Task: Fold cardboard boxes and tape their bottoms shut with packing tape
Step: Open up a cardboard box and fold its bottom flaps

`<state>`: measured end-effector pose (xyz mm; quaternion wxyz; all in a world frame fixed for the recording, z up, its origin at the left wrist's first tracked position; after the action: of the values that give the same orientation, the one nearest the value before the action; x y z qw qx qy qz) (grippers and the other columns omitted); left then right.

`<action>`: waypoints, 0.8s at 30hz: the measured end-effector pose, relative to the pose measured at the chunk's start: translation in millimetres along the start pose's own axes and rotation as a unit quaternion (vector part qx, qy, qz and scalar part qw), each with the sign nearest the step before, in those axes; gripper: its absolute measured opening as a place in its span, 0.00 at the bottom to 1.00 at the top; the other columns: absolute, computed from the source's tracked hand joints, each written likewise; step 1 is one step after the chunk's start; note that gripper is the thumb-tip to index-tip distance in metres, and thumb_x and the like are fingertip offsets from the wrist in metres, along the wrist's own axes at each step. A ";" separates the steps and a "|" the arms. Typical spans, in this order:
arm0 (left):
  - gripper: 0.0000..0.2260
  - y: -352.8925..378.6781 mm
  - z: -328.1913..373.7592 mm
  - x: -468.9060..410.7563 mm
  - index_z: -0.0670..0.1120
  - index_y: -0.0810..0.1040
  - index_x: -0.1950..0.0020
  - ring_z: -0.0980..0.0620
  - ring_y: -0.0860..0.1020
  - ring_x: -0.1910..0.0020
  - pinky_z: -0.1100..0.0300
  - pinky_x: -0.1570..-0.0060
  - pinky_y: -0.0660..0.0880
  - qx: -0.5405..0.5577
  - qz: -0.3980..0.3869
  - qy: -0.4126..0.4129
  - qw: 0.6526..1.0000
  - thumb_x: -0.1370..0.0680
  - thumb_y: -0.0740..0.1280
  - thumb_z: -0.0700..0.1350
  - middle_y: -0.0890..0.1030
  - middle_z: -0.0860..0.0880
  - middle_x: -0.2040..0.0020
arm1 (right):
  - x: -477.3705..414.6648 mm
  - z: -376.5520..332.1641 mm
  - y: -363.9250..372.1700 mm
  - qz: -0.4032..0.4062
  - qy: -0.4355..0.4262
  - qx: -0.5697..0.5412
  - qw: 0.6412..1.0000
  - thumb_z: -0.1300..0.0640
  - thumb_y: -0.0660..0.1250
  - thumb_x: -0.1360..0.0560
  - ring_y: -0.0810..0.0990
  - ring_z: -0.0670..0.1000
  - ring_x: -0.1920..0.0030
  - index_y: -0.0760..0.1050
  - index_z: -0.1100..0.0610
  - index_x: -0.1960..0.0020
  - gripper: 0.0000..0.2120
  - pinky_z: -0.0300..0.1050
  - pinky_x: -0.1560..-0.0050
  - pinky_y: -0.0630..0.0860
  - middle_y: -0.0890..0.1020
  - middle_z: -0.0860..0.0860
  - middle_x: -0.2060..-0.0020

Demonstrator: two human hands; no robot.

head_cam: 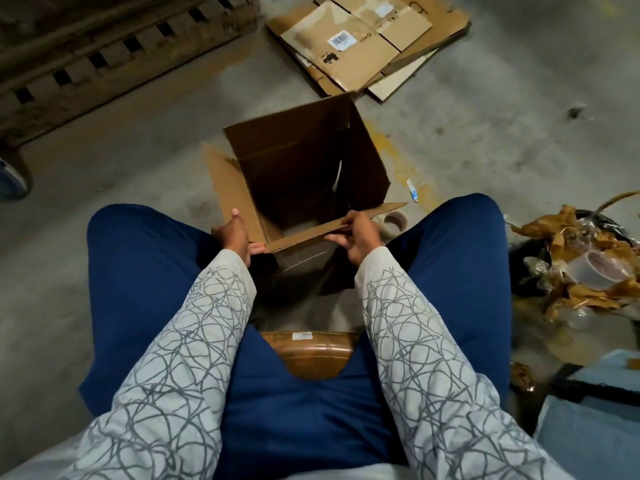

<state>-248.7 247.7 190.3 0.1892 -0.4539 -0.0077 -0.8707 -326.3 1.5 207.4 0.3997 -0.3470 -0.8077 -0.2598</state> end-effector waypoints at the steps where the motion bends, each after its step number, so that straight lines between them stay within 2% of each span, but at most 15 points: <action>1: 0.25 -0.9 0.8 -1.1 0.43 0.60 0.25 0.31 0.81 0.44 0.41 0.55 0.82 0.021 0.003 -0.004 1.000 0.17 0.62 0.54 0.71 0.36 0.28 | 0.4 0.0 0.8 -0.001 0.001 -0.008 1.000 0.66 0.60 0.23 0.83 0.58 0.60 0.68 0.62 0.48 0.04 0.50 0.60 0.84 0.76 0.59 0.57; 3: 0.25 -1.4 3.7 -1.2 0.42 0.62 0.25 0.31 0.81 0.45 0.42 0.53 0.82 0.071 0.002 -0.009 0.997 0.17 0.61 0.55 0.72 0.36 0.29 | 1.1 -1.2 3.5 -0.008 0.004 -0.037 0.999 0.67 0.59 0.21 0.82 0.57 0.61 0.68 0.61 0.48 0.04 0.56 0.50 0.83 0.77 0.59 0.59; 6: 0.25 -1.6 6.7 -2.0 0.41 0.66 0.26 0.34 0.83 0.48 0.46 0.56 0.83 0.105 -0.006 0.006 0.994 0.17 0.61 0.56 0.74 0.38 0.29 | 5.7 -4.1 7.4 -0.015 0.017 -0.082 0.996 0.69 0.59 0.21 0.80 0.59 0.56 0.68 0.61 0.51 0.05 0.63 0.45 0.81 0.77 0.60 0.56; 7: 0.25 -1.7 7.6 -2.7 0.41 0.67 0.26 0.34 0.83 0.48 0.46 0.56 0.84 0.107 -0.011 0.016 0.994 0.17 0.61 0.56 0.74 0.39 0.29 | 6.0 -3.7 9.2 -0.019 0.026 -0.096 0.995 0.70 0.59 0.21 0.79 0.59 0.55 0.68 0.61 0.50 0.05 0.63 0.47 0.81 0.76 0.60 0.54; 10: 0.23 -3.2 12.1 -4.7 0.43 0.69 0.27 0.37 0.83 0.45 0.46 0.46 0.82 0.092 -0.024 0.041 0.995 0.17 0.63 0.54 0.75 0.41 0.30 | 7.0 2.7 15.7 -0.037 0.066 -0.121 0.990 0.73 0.58 0.24 0.76 0.64 0.50 0.69 0.62 0.43 0.12 0.63 0.59 0.84 0.70 0.62 0.44; 11: 0.23 -4.2 13.8 -6.5 0.44 0.70 0.27 0.38 0.83 0.44 0.48 0.45 0.82 0.082 -0.023 0.050 0.995 0.18 0.64 0.55 0.76 0.41 0.31 | 9.0 6.7 18.8 -0.046 0.087 -0.133 0.986 0.73 0.57 0.24 0.75 0.65 0.47 0.69 0.62 0.43 0.13 0.63 0.58 0.83 0.68 0.62 0.44; 13: 0.22 -9.1 16.8 -9.8 0.44 0.73 0.30 0.40 0.82 0.43 0.52 0.46 0.81 0.052 -0.010 0.063 0.997 0.18 0.64 0.56 0.79 0.42 0.35 | 19.4 14.0 27.7 -0.081 0.130 -0.132 0.979 0.72 0.57 0.22 0.76 0.65 0.42 0.70 0.63 0.46 0.08 0.63 0.49 0.82 0.70 0.63 0.46; 14: 0.21 -13.0 16.9 -11.2 0.44 0.75 0.32 0.41 0.82 0.43 0.54 0.47 0.81 0.042 0.003 0.065 0.997 0.18 0.64 0.57 0.80 0.43 0.38 | 23.4 18.0 31.2 -0.096 0.143 -0.106 0.979 0.69 0.59 0.20 0.79 0.63 0.43 0.70 0.63 0.48 0.04 0.62 0.48 0.81 0.72 0.64 0.48; 15: 0.20 -17.2 16.6 -12.4 0.44 0.76 0.34 0.42 0.82 0.44 0.54 0.48 0.80 0.042 0.019 0.064 0.997 0.18 0.65 0.56 0.80 0.43 0.41 | 26.4 21.8 34.8 -0.113 0.154 -0.070 0.979 0.65 0.60 0.19 0.82 0.62 0.48 0.70 0.63 0.48 0.01 0.62 0.51 0.83 0.75 0.64 0.49; 17: 0.19 -23.1 14.8 -11.8 0.43 0.76 0.33 0.43 0.81 0.47 0.53 0.47 0.80 0.066 0.048 0.061 0.995 0.18 0.64 0.54 0.79 0.45 0.45 | 30.3 26.0 38.4 -0.143 0.149 0.076 0.976 0.53 0.62 0.17 0.85 0.62 0.61 0.70 0.61 0.48 0.10 0.59 0.63 0.85 0.80 0.63 0.53; 18: 0.18 -24.4 14.5 -11.4 0.42 0.74 0.32 0.43 0.81 0.48 0.51 0.46 0.80 0.084 0.058 0.059 0.993 0.17 0.64 0.53 0.79 0.45 0.46 | 29.2 24.7 38.7 -0.148 0.123 0.160 0.968 0.47 0.62 0.18 0.85 0.61 0.65 0.71 0.60 0.48 0.15 0.56 0.65 0.84 0.82 0.62 0.55; 20: 0.14 -22.7 13.5 -9.6 0.44 0.72 0.35 0.44 0.80 0.49 0.49 0.46 0.80 0.113 0.063 0.055 0.990 0.16 0.63 0.50 0.77 0.45 0.47 | 28.8 14.2 38.2 -0.132 0.027 0.314 0.940 0.39 0.62 0.20 0.85 0.59 0.66 0.75 0.59 0.53 0.22 0.55 0.60 0.84 0.84 0.59 0.62; 22: 0.06 -22.6 16.2 -8.4 0.44 0.74 0.44 0.43 0.80 0.49 0.50 0.48 0.79 0.109 0.082 0.087 0.987 0.17 0.64 0.46 0.78 0.43 0.48 | 27.0 -7.7 35.8 -0.076 -0.128 0.474 0.868 0.35 0.60 0.21 0.85 0.57 0.61 0.78 0.54 0.59 0.24 0.55 0.51 0.81 0.84 0.54 0.66; 23: 0.06 -26.4 19.7 -7.2 0.42 0.76 0.47 0.41 0.80 0.47 0.50 0.48 0.78 0.074 0.117 0.131 0.982 0.18 0.64 0.43 0.79 0.41 0.47 | 27.6 -18.0 35.8 -0.046 -0.198 0.526 0.826 0.35 0.60 0.21 0.84 0.56 0.58 0.78 0.53 0.60 0.23 0.52 0.49 0.78 0.84 0.52 0.66; 24: 0.06 -30.6 25.0 -3.0 0.39 0.78 0.45 0.40 0.79 0.43 0.51 0.45 0.76 0.019 0.162 0.188 0.969 0.19 0.65 0.41 0.80 0.39 0.44 | 29.1 -26.6 35.5 -0.024 -0.253 0.544 0.800 0.36 0.59 0.21 0.84 0.55 0.56 0.77 0.52 0.59 0.21 0.49 0.49 0.74 0.84 0.52 0.64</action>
<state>-237.8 281.7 207.5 0.3342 -0.2739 0.0847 -0.8978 -299.5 15.4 251.0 0.2979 -0.1067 -0.8966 0.3099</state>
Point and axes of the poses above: each hand's wrist, its own x-axis away from the middle knuckle, its own y-axis out of the palm, z = x × y, the point moved 7 cm from there along -x, towards the middle knuckle
